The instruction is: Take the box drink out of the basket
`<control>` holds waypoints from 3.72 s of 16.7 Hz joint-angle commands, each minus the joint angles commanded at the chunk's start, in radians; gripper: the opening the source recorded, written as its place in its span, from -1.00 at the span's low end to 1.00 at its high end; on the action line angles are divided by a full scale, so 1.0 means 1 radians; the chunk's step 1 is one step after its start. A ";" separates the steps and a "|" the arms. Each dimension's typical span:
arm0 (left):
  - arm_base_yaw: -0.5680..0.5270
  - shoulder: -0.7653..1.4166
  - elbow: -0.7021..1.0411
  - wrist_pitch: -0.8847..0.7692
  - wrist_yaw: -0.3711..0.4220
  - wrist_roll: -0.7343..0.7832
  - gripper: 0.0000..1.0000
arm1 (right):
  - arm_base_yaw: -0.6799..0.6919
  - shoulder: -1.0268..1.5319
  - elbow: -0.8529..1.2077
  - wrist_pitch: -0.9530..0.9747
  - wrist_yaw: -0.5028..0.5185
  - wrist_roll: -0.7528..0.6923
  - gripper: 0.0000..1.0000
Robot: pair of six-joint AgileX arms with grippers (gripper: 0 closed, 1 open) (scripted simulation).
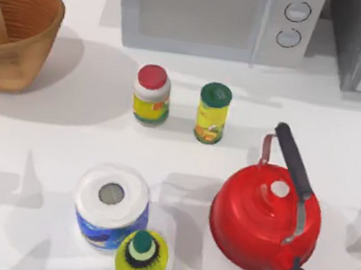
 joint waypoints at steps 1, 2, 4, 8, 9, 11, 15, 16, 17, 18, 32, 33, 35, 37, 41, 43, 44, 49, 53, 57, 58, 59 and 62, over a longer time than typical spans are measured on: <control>0.000 0.000 0.000 0.000 0.000 0.000 1.00 | 0.000 0.000 0.000 0.000 0.000 0.000 1.00; 0.000 0.000 0.000 0.000 0.000 0.000 1.00 | 0.000 0.000 0.000 0.000 0.000 0.000 1.00; 0.003 0.030 0.004 0.016 0.003 -0.004 1.00 | 0.000 0.000 0.000 0.000 0.000 0.000 1.00; 0.019 0.209 0.053 0.129 0.023 -0.011 1.00 | 0.000 0.000 0.000 0.000 0.000 0.000 1.00; 0.025 0.273 0.074 0.173 0.030 -0.011 1.00 | 0.000 0.000 0.000 0.000 0.000 0.000 1.00; 0.037 0.419 0.125 0.277 0.046 -0.009 1.00 | 0.000 0.000 0.000 0.000 0.000 0.000 1.00; 0.066 0.764 0.246 0.519 0.083 0.000 1.00 | 0.000 0.000 0.000 0.000 0.000 0.000 1.00; 0.074 0.856 0.277 0.582 0.093 0.002 1.00 | 0.000 0.000 0.000 0.000 0.000 0.000 1.00; 0.082 0.949 0.308 0.646 0.103 0.004 1.00 | 0.000 0.000 0.000 0.000 0.000 0.000 1.00; 0.090 1.042 0.339 0.708 0.113 0.006 1.00 | 0.000 0.000 0.000 0.000 0.000 0.000 1.00; 0.166 1.905 0.613 1.281 0.200 0.012 1.00 | 0.000 0.000 0.000 0.000 0.000 0.000 1.00; 0.166 1.911 0.616 1.286 0.201 0.012 1.00 | 0.000 0.000 0.000 0.000 0.000 0.000 1.00; 0.166 1.911 0.616 1.286 0.201 0.012 1.00 | 0.000 0.000 0.000 0.000 0.000 0.000 1.00; 0.162 1.890 0.615 1.290 0.198 0.018 1.00 | 0.000 0.000 0.000 0.000 0.000 0.000 1.00; 0.158 1.927 0.652 1.265 0.193 0.012 1.00 | 0.000 0.000 0.000 0.000 0.000 0.000 1.00; 0.153 1.958 0.701 1.247 0.188 0.011 1.00 | 0.000 0.000 0.000 0.000 0.000 0.000 1.00; 0.150 1.974 0.727 1.237 0.186 0.011 1.00 | 0.000 0.000 0.000 0.000 0.000 0.000 1.00; 0.139 2.032 0.827 1.196 0.175 0.011 1.00 | 0.000 0.000 0.000 0.000 0.000 0.000 1.00; 0.139 2.034 0.829 1.195 0.175 0.011 1.00 | 0.000 0.000 0.000 0.000 0.000 0.000 1.00; 0.139 2.034 0.829 1.195 0.175 0.011 0.40 | 0.000 0.000 0.000 0.000 0.000 0.000 1.00; 0.139 2.034 0.829 1.195 0.175 0.011 0.25 | 0.000 0.000 0.000 0.000 0.000 0.000 1.00; 0.139 2.034 0.829 1.195 0.175 0.011 0.10 | 0.000 0.000 0.000 0.000 0.000 0.000 1.00; 0.139 2.034 0.829 1.195 0.175 0.011 -0.36 | 0.000 0.000 0.000 0.000 0.000 0.000 1.00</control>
